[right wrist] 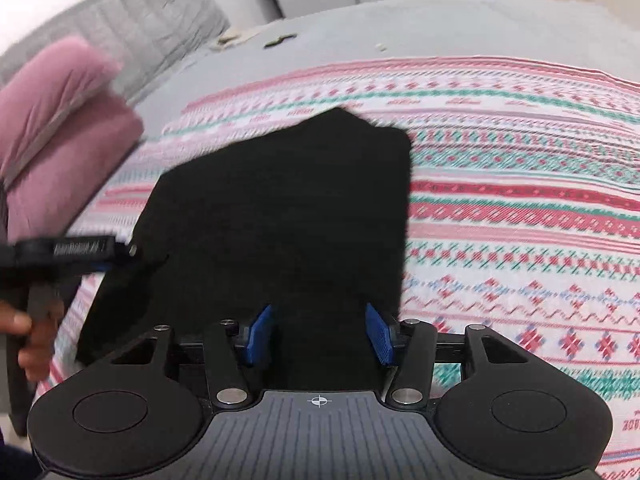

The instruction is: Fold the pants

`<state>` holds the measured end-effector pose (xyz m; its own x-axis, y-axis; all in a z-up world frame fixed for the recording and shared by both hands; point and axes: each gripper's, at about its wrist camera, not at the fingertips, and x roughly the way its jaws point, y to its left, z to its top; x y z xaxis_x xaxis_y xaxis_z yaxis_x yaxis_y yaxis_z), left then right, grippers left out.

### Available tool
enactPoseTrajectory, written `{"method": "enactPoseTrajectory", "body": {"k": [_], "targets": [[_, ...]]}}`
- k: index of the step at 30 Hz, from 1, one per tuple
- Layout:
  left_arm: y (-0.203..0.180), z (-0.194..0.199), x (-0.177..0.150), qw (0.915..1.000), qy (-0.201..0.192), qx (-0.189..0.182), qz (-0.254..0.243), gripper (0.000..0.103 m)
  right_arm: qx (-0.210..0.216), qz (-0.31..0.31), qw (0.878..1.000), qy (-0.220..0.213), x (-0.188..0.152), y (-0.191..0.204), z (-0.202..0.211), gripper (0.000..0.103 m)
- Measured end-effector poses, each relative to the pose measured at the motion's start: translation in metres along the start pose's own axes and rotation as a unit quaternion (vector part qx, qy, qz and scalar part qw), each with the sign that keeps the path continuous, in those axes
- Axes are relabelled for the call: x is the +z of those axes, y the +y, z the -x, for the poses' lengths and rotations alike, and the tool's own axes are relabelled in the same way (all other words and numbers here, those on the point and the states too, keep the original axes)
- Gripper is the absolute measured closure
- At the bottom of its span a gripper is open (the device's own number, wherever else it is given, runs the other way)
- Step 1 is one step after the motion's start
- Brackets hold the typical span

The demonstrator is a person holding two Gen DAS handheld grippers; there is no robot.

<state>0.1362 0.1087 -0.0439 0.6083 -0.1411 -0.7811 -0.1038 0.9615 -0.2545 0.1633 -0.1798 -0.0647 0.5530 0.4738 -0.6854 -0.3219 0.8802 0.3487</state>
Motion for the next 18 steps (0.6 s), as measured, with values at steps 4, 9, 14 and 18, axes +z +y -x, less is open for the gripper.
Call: {"method": "enactPoseTrajectory", "body": {"k": [4, 9, 14, 18], "targets": [[0.003, -0.006, 0.001, 0.9998, 0.01, -0.015, 0.009, 0.013, -0.007, -0.042, 0.999, 0.001, 0.001, -0.017, -0.009, 0.048], [0.01, -0.013, 0.004, 0.9985, 0.021, -0.038, 0.033, 0.008, 0.022, -0.086, 0.996, -0.009, 0.005, -0.031, -0.019, 0.048], [0.007, -0.02, 0.005, 0.9979, 0.02, -0.051, 0.034, 0.002, 0.043, -0.113, 0.992, -0.017, 0.011, -0.04, -0.028, 0.048], [0.001, -0.025, 0.007, 0.9982, 0.016, -0.051, 0.028, 0.0, 0.047, -0.115, 0.992, -0.026, 0.018, -0.042, -0.035, 0.048]]}}
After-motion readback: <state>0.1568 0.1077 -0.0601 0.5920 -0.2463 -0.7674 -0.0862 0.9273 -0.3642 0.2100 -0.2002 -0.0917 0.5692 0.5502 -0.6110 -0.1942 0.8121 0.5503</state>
